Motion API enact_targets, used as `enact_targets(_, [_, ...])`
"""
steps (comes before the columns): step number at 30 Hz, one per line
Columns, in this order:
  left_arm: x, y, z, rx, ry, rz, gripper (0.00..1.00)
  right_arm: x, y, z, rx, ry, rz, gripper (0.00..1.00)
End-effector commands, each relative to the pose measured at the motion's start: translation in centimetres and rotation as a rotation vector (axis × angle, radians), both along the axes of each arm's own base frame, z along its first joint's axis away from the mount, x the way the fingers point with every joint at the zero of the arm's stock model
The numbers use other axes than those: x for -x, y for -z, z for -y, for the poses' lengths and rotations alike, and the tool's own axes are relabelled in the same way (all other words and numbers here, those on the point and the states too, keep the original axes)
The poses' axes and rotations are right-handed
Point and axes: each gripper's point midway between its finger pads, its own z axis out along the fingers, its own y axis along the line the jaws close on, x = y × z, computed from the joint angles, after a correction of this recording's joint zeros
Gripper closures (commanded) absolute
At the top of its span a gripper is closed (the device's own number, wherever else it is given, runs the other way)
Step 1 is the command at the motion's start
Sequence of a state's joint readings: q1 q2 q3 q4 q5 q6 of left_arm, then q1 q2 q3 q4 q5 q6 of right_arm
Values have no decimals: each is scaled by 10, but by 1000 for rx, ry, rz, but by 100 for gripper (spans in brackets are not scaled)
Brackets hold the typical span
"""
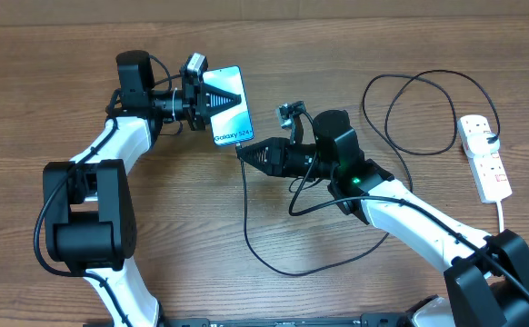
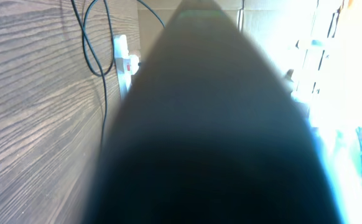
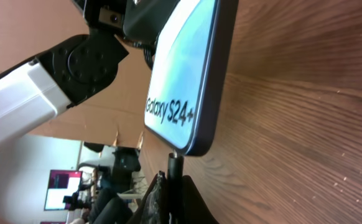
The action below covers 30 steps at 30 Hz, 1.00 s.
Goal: Plug charger to phone and switch on socket
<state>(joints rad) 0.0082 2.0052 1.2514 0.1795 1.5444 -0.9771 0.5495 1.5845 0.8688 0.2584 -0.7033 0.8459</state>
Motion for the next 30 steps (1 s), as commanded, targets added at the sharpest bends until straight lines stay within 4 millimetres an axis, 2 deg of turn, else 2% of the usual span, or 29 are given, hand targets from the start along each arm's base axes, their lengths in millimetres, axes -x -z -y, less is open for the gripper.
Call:
enact_targets(1, [2, -6, 1, 10, 19, 36, 96, 3, -5, -2, -20, -28, 6, 96])
enact_targets(22, [3, -6, 2, 11, 22, 11, 96, 3, -4, -2, -22, -18, -14, 96])
enact_targets(30, [6, -6, 12, 8, 40, -24, 96, 3, -1, -1, -12, -14, -28, 96])
